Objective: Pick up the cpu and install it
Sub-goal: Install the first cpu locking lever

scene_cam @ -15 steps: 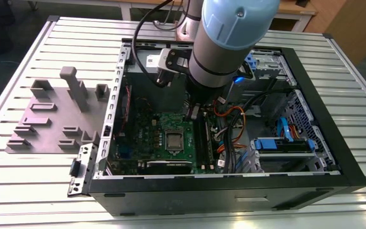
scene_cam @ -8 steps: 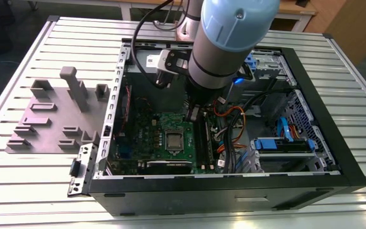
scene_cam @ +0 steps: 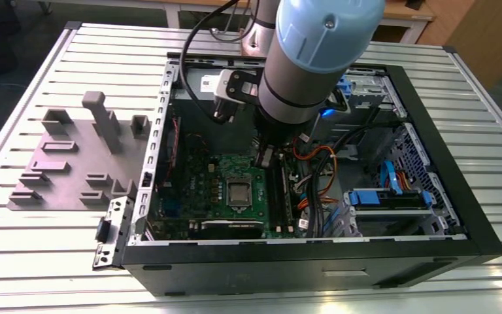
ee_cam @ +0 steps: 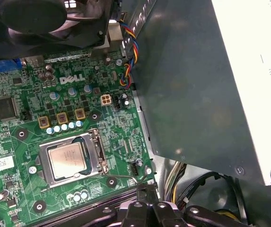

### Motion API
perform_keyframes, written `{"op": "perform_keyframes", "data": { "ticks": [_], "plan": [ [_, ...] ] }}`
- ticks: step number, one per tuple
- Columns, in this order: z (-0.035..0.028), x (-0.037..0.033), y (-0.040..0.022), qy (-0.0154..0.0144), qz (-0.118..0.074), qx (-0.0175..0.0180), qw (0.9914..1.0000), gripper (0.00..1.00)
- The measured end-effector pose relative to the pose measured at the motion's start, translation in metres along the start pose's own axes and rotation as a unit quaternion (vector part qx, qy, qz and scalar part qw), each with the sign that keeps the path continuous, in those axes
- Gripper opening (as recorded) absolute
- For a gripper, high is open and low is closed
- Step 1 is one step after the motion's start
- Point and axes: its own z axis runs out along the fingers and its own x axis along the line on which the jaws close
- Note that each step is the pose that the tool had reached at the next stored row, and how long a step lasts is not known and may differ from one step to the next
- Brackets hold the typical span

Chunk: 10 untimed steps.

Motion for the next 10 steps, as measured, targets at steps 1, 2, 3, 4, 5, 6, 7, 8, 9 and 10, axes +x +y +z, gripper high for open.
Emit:
{"op": "perform_keyframes", "data": {
  "ticks": [1,2,3,4,5,6,7,8,9,10],
  "plan": [
    [-0.0001,0.0,0.0,-0.0006,0.0,-0.0002,1.0,0.11],
    [0.0,0.0,-0.0002,-0.0012,0.0,-0.0003,1.0,0.11],
    [0.0,0.0,-0.0002,-0.0017,0.0,-0.0005,1.0,0.11],
    [0.0,-0.0001,-0.0002,-0.002,0.0,-0.0006,1.0,0.11],
    [0.0,-0.0001,-0.0002,-0.0025,0.0,-0.0007,1.0,0.11],
    [0.0,-0.0001,-0.0002,-0.0033,0.0,-0.001,0.99999,0.11],
    [0.0001,-0.0002,-0.0002,-0.0045,0.0,-0.0013,0.99999,0.11],
    [0.0004,-0.0003,-0.0001,-0.0061,0.0,-0.0018,0.99998,0.11],
    [0.0008,-0.0004,-0.0002,-0.0083,0.0,-0.0024,0.99996,0.11],
    [0.0011,-0.0004,-0.0001,-0.0099,0.0,-0.0028,0.99995,0.11]
  ]
}}
